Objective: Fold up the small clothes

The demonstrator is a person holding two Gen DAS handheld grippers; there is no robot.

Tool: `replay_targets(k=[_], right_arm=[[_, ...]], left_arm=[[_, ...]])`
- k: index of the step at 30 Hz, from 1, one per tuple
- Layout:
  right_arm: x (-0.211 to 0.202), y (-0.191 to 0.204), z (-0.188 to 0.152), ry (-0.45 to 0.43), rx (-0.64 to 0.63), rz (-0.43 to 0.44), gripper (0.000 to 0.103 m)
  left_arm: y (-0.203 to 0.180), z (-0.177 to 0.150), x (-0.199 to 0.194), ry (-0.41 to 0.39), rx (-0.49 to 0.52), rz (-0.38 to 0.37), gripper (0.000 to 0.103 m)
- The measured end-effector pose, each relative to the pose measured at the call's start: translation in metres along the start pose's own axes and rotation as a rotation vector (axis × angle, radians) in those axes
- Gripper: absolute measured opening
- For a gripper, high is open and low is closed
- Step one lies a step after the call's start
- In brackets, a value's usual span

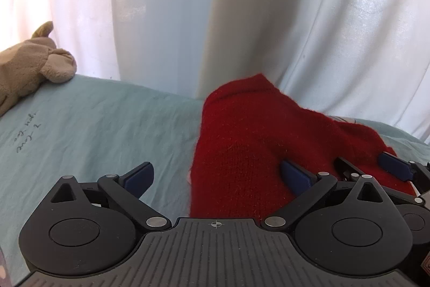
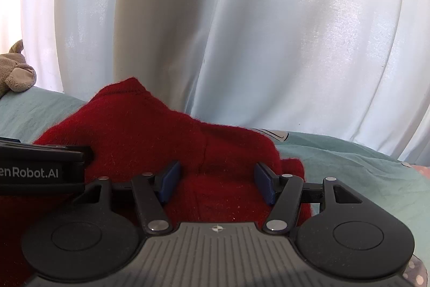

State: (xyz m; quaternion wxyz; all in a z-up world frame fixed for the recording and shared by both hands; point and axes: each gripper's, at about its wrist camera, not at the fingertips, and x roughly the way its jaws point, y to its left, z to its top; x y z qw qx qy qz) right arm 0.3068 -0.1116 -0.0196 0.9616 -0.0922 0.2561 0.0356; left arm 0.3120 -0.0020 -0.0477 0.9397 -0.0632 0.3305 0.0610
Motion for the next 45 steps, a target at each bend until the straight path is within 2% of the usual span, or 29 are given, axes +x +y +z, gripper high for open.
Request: replay_targets(k=[4,7,8,9,10,13,15,18,22,25,29,31,34,38,40,45], right_arm=[[-0.003,0.005,0.001,-0.01,-0.027,-0.008,0.064],[-0.013,-0.01,0.005,0.035,0.025,0.083,0.071],[-0.023,-0.017,0.007,0.048,0.049,0.101,0.08],[-0.035,-0.022,0.007,0.059,0.062,0.096,0.094],[-0.047,-0.025,0.005,0.075,0.056,0.082,0.096],[-0.094,-0.033,-0.014,0.085,0.049,0.113,0.096],[-0.118,-0.038,-0.032,0.088,0.061,0.151,0.098],[-0.122,-0.039,-0.057,0.174,0.028,0.106,0.099],[-0.119,-0.053,-0.066,0.245,0.13,0.09,0.099],[-0.131,-0.051,-0.071,0.275,0.1,0.063,0.099],[-0.151,-0.046,-0.081,0.366,0.102,0.136,0.099],[-0.167,-0.041,-0.088,0.402,0.115,0.179,0.099],[-0.193,-0.033,-0.094,0.378,0.146,0.246,0.099],[-0.217,-0.017,-0.085,0.323,0.147,0.16,0.099],[-0.222,-0.008,-0.078,0.325,0.119,0.124,0.099],[-0.236,0.002,-0.065,0.274,0.068,0.113,0.099]], left_arm=[[0.006,0.0,-0.009,-0.017,-0.008,-0.021,0.103],[0.014,0.005,-0.032,0.02,-0.039,-0.057,0.103],[0.02,0.003,-0.045,0.029,-0.049,-0.076,0.103],[0.024,0.0,-0.059,0.035,-0.056,-0.086,0.103],[0.028,-0.004,-0.073,0.041,-0.057,-0.103,0.103],[0.032,-0.025,-0.108,0.061,-0.043,-0.123,0.103],[0.028,-0.041,-0.118,0.093,0.001,-0.101,0.103],[0.015,-0.061,-0.116,0.136,0.104,-0.062,0.103],[0.008,-0.06,-0.121,0.155,0.098,-0.026,0.103],[0.004,-0.067,-0.133,0.204,0.138,0.0,0.103],[0.011,-0.085,-0.154,0.299,0.168,-0.007,0.103],[0.017,-0.091,-0.167,0.329,0.159,-0.039,0.103],[0.025,-0.096,-0.184,0.35,0.147,-0.067,0.103],[0.033,-0.098,-0.196,0.371,0.132,-0.08,0.103],[0.036,-0.097,-0.2,0.366,0.124,-0.073,0.103],[0.046,-0.094,-0.208,0.35,0.107,-0.07,0.103]])
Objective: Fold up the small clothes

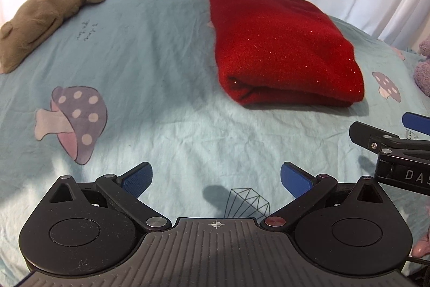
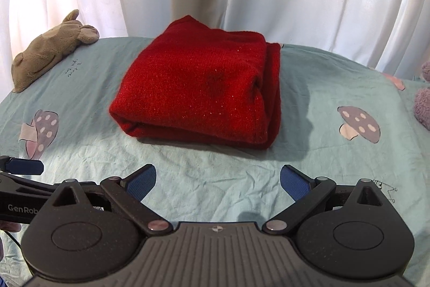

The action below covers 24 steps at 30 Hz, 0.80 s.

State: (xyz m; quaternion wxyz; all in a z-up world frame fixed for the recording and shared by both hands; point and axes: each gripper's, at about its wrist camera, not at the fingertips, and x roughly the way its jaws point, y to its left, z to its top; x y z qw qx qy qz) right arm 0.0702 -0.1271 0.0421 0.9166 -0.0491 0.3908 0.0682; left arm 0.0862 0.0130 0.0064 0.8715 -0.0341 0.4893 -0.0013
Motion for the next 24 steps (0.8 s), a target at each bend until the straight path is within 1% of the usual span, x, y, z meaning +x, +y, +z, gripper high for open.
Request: replay_targets(k=[3,6,9,11,13,16,24], right_arm=[[-0.007,0.008,0.002,-0.035,-0.046,-0.054,0.099],[-0.01,0.013,0.005,-0.023,-0.074,-0.07,0.099],[-0.011,0.012,0.007,0.013,-0.037,-0.034,0.099],[-0.011,0.01,0.01,0.039,0.0,-0.005,0.099],[-0.011,0.006,0.013,0.06,0.031,0.014,0.099],[-0.01,0.003,0.016,0.08,0.062,0.014,0.099],[-0.005,-0.002,0.016,0.107,0.065,-0.019,0.099]], left_arm=[[0.004,0.0,-0.004,-0.01,-0.007,0.011,0.103],[0.004,0.002,-0.006,-0.009,-0.007,0.01,0.103],[0.002,0.005,-0.009,-0.012,-0.001,0.027,0.103],[0.003,0.007,-0.013,-0.025,0.001,0.02,0.103],[0.003,0.008,-0.014,-0.021,-0.004,0.007,0.103],[0.003,0.009,-0.016,-0.027,-0.009,0.001,0.103],[-0.003,0.01,-0.009,-0.007,0.003,0.008,0.103]])
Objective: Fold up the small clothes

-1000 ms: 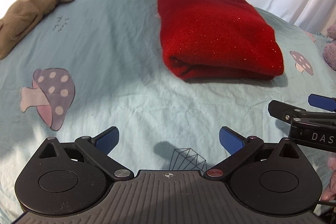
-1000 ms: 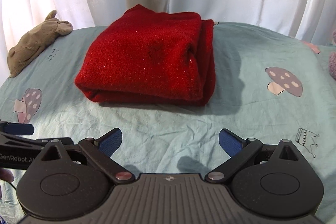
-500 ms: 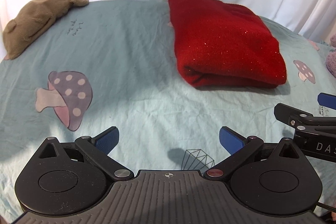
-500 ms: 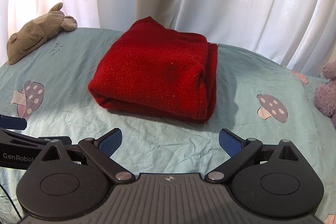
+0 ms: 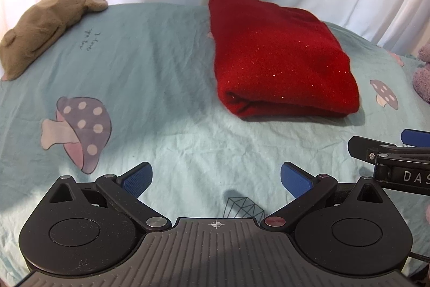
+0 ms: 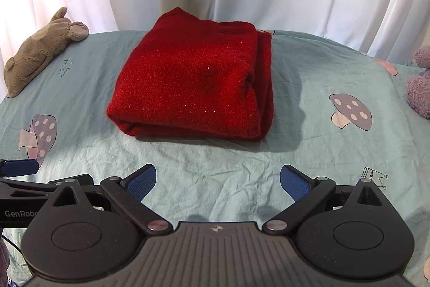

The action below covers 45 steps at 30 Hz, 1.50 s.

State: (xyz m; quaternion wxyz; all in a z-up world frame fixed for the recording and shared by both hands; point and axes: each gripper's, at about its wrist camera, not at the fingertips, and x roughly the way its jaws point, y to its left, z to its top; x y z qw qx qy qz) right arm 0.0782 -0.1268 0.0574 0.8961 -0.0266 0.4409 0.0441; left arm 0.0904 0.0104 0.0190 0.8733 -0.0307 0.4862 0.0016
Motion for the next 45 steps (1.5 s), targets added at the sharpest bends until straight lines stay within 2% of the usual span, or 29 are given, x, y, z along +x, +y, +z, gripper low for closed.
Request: replay_targets(k=[11,45], right_arm=[[0.003,-0.005,0.001,0.022,-0.003,-0.017,0.099],[-0.003,-0.011,-0.002,0.015,0.004,-0.026,0.099]], left_arm=[[-0.005,0.003,0.002,0.008,0.014,0.0,0.103],[-0.014,0.003,-0.006,-0.005,0.025,0.002,0.103]])
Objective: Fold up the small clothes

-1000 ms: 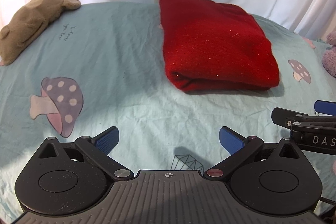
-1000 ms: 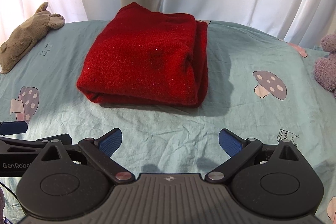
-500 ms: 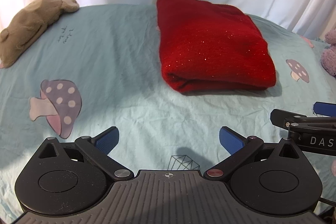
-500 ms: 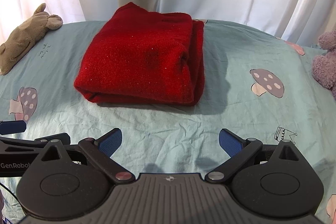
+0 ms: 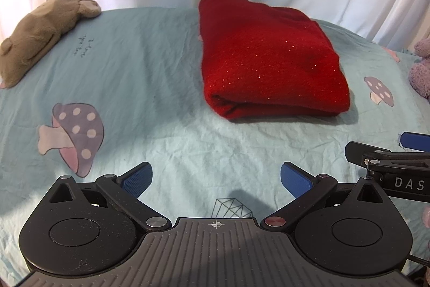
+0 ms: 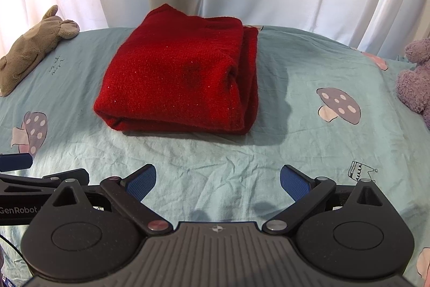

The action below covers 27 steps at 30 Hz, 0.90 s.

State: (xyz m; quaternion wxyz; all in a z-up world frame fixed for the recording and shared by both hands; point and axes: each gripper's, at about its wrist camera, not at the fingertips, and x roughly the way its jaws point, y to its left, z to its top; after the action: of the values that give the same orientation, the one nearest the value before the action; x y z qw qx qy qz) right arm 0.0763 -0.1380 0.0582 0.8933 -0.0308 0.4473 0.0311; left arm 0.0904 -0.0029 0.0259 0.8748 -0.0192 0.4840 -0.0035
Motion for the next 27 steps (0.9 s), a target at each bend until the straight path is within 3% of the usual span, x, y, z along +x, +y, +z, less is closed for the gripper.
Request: replay_targets(k=[27], right_arm=[[0.0011,-0.0026,0.002,-0.003,-0.004,-0.004,0.099]], left_arm=[[-0.0021,0.0032,0.0021,0.004,-0.012,-0.011,0.103]])
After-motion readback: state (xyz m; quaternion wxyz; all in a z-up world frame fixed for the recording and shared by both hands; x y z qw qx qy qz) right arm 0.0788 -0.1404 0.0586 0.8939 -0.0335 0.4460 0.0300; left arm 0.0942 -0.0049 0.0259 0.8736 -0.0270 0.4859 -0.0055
